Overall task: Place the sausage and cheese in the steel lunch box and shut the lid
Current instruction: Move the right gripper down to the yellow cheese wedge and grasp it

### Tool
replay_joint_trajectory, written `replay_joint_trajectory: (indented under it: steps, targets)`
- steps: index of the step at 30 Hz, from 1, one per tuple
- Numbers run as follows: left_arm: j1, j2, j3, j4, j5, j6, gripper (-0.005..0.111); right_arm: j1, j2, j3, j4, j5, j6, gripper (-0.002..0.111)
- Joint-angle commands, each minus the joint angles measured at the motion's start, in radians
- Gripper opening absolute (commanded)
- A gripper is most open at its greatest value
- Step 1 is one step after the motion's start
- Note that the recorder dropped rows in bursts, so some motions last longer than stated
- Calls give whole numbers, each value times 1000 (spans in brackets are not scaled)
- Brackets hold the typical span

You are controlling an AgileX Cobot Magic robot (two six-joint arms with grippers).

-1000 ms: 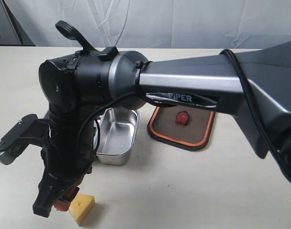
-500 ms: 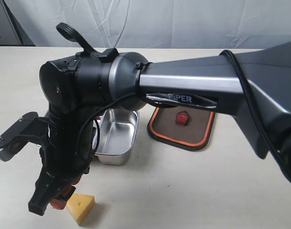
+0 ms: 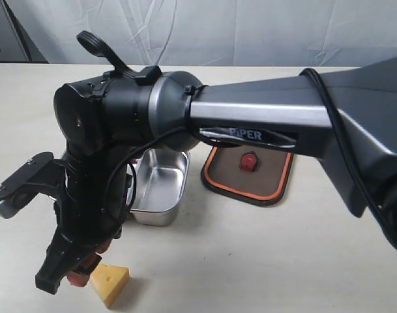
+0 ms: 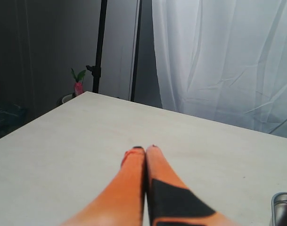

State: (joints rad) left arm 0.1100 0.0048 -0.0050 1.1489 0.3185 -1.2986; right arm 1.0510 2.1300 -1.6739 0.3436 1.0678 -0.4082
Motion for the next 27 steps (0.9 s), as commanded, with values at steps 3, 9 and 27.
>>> replay_joint_trajectory:
  steps: [3,9,27]
  targets:
    - [1,-5,5,6,2,1,0,23,44,5,5,1,3,53]
    - [1,-5,5,10,2,1,0,56,65,3,-57,-15,21,53]
    - [1,-5,5,12,2,1,0,56,109,3,-115,-28,69,53]
